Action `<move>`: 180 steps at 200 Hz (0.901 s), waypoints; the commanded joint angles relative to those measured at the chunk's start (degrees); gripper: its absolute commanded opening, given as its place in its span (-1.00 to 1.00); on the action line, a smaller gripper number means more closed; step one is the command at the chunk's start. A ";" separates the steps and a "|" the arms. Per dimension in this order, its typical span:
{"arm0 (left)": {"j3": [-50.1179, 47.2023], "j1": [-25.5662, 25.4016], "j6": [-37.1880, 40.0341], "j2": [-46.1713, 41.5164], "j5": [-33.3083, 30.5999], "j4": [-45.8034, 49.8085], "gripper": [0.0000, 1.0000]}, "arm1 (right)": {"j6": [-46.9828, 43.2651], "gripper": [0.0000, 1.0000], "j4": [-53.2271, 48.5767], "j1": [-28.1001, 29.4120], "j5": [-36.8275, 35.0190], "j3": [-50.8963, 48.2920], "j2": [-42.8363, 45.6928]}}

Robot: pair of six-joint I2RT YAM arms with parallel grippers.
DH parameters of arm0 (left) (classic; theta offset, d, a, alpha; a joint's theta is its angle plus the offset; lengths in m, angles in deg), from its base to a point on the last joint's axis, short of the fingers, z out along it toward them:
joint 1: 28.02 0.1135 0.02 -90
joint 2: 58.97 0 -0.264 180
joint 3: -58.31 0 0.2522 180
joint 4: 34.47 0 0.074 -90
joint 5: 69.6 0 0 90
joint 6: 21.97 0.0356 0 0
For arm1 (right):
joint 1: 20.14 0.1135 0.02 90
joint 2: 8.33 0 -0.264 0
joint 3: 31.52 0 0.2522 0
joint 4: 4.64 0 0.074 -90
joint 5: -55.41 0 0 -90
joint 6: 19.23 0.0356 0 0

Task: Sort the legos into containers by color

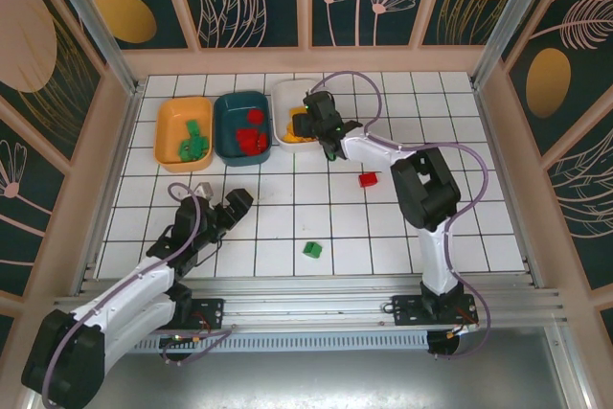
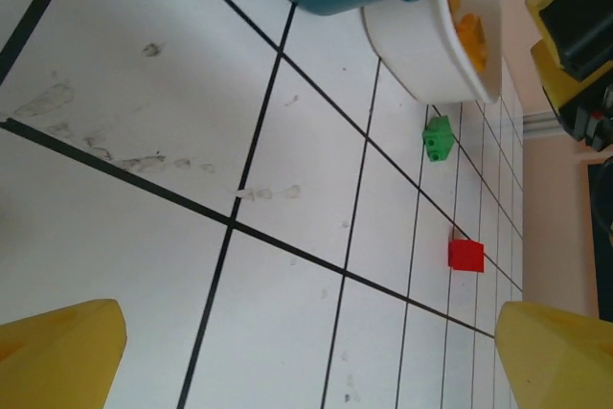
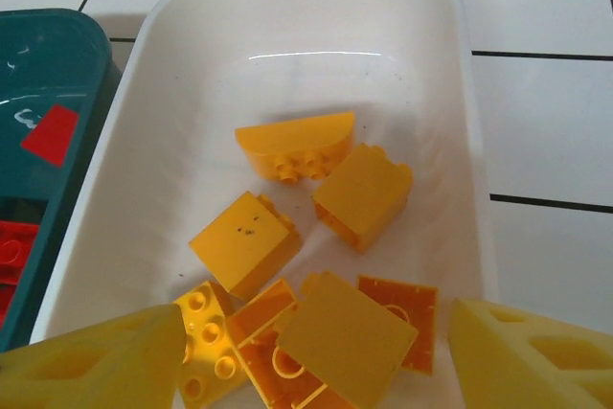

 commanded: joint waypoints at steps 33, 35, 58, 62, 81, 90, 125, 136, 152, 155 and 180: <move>2.39 -0.30 -1.50 -7.59 -5.31 12.48 0.97 | -0.52 0.46 -5.09 6.44 -1.62 -15.41 21.08; 2.30 -0.31 -1.76 -7.75 -5.61 12.68 0.97 | -0.39 0.46 -5.65 6.92 -1.57 -16.10 21.80; 0.52 -0.25 -3.01 -9.61 -6.49 12.40 0.97 | 1.32 0.46 -13.11 12.95 -0.19 -24.32 30.05; 0.39 -0.20 -3.02 -9.74 -6.30 12.11 0.97 | 1.99 0.46 -14.62 13.88 0.23 -25.55 31.27; -0.61 -0.25 -2.46 -9.81 -4.66 10.35 0.97 | 5.74 0.47 -20.72 18.39 2.27 -31.82 36.95; -0.62 -0.25 -1.62 -9.63 -4.07 9.99 0.97 | 7.67 0.48 -22.86 20.30 3.10 -34.69 39.60; 0.39 -0.24 0.46 -8.29 -3.64 9.75 0.97 | 12.95 0.57 -25.44 25.73 9.04 -42.19 46.24; 1.30 -0.20 1.47 -7.70 -2.76 9.53 0.97 | 13.37 0.59 -25.89 27.88 9.91 -43.00 45.71; 2.60 -0.23 2.73 -6.87 -1.32 9.35 0.97 | 13.49 0.60 -25.70 30.46 10.14 -44.21 44.28; 2.70 -0.20 2.90 -6.77 -0.99 8.96 0.97 | 13.49 0.59 -25.59 30.75 10.21 -44.47 44.01; 2.27 -0.23 2.49 -6.27 1.71 5.49 0.97 | 12.98 0.60 -24.28 32.17 8.16 -45.45 41.56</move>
